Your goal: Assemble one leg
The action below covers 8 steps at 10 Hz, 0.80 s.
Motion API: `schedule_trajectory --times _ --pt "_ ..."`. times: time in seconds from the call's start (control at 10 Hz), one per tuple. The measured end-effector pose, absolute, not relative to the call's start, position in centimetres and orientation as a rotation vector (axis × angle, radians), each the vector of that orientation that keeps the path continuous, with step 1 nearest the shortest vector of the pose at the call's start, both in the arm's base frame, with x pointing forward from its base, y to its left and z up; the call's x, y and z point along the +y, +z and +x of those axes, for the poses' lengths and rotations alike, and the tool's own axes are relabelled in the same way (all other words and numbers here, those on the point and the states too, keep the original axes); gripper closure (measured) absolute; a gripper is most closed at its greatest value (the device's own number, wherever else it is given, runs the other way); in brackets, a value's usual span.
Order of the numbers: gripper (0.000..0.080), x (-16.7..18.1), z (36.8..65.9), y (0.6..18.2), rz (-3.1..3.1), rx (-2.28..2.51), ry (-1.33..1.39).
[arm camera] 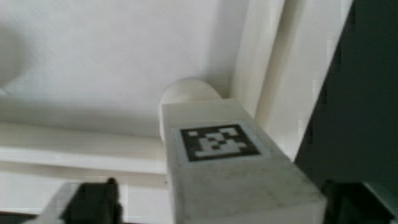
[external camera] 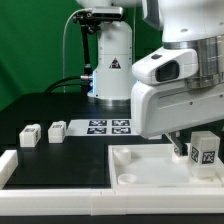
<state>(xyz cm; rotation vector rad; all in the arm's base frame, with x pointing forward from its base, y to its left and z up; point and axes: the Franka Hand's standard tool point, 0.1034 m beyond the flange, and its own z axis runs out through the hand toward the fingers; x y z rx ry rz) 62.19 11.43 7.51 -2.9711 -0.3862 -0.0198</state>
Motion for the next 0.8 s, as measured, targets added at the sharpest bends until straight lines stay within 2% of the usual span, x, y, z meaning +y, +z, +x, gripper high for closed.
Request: schedule_trajectory --times 0.1,0.2,0.3,0.7,0.8 --pt "0.0264 11.44 62.19 7.51 -2.971 -0.386 -0.020" --pt "0.0465 11.43 62.19 7.50 -2.971 -0.386 -0.020" --pt "0.0506 11.43 62.18 7.49 -2.971 -0.386 -0.019" --pt "0.0506 11.47 62.17 7.47 -2.976 -0.320 -0.014" --pt "0.0506 11.55 62.17 7.47 -2.986 -0.087 0.001"
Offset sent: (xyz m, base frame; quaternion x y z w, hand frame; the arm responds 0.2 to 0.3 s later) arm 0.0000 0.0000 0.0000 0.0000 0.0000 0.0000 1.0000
